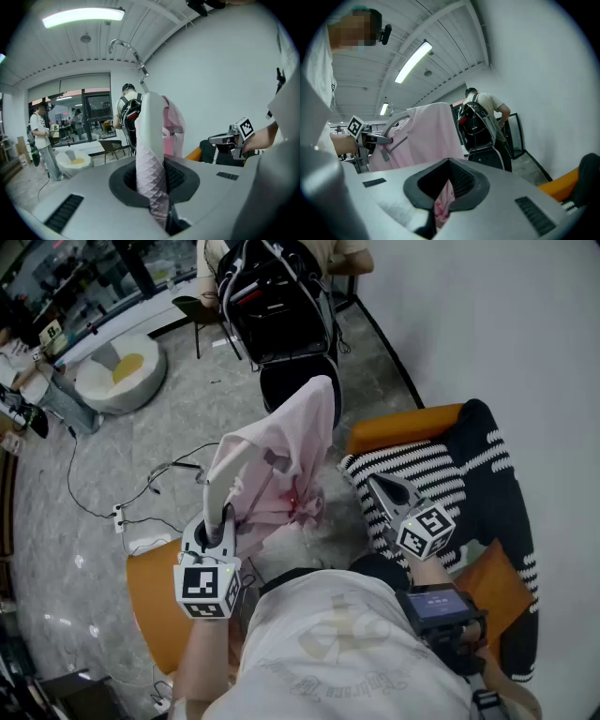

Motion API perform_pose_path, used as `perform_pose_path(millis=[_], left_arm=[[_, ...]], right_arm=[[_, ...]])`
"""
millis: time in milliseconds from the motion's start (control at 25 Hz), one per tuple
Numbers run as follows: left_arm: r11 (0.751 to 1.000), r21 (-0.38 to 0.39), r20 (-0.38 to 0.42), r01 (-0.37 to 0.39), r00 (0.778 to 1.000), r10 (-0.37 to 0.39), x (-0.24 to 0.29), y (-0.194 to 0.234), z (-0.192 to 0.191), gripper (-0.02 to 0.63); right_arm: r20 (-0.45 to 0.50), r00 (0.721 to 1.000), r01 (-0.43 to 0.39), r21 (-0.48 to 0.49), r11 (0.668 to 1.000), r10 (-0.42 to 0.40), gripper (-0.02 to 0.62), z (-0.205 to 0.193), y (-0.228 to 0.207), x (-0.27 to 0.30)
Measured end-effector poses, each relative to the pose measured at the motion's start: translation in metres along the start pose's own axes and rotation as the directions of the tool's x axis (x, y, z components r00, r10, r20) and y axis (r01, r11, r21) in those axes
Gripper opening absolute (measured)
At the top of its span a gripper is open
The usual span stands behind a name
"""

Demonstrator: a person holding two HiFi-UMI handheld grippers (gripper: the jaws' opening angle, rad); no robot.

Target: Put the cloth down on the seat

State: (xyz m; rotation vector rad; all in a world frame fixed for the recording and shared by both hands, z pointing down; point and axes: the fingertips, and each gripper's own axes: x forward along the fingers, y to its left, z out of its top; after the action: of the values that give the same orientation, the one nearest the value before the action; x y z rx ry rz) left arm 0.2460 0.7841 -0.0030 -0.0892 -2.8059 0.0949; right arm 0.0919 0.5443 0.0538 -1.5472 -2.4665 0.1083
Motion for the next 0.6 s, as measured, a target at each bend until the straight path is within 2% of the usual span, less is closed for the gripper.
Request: perform_pose_path(millis=[240, 360, 520, 600], left_arm=[[0.999, -0.013, -0.015, -0.036, 0.999, 0.036, -0.030, 0.019, -0.028, 0.043], [0.997, -0.048, -0.033, -0.067, 0.997, 0.066, -0.054, 0.032, -0.047, 0.043], [0.991, -0.103, -0.028, -0.080, 0.997, 0.078, -0.099, 0.057, -0.072, 0.041], [0.990, -0.120, -0.022, -0.076, 0.997, 0.074, -0.104, 0.063, -0.077, 0.041]], right_arm=[[0.002, 0.998, -0.066, -0.043, 0.997, 0.066, 0.015, 0.007, 0.054, 0.023], [-0.012, 0.996, -0.091, -0.069, 0.993, 0.091, 0.015, 0.007, 0.084, 0.025], [-0.018, 0.996, -0.086, -0.090, 0.992, 0.085, 0.015, 0.000, 0.133, 0.012], [-0.014, 0.997, -0.078, -0.070, 0.994, 0.077, 0.015, -0.004, 0.138, 0.009]])
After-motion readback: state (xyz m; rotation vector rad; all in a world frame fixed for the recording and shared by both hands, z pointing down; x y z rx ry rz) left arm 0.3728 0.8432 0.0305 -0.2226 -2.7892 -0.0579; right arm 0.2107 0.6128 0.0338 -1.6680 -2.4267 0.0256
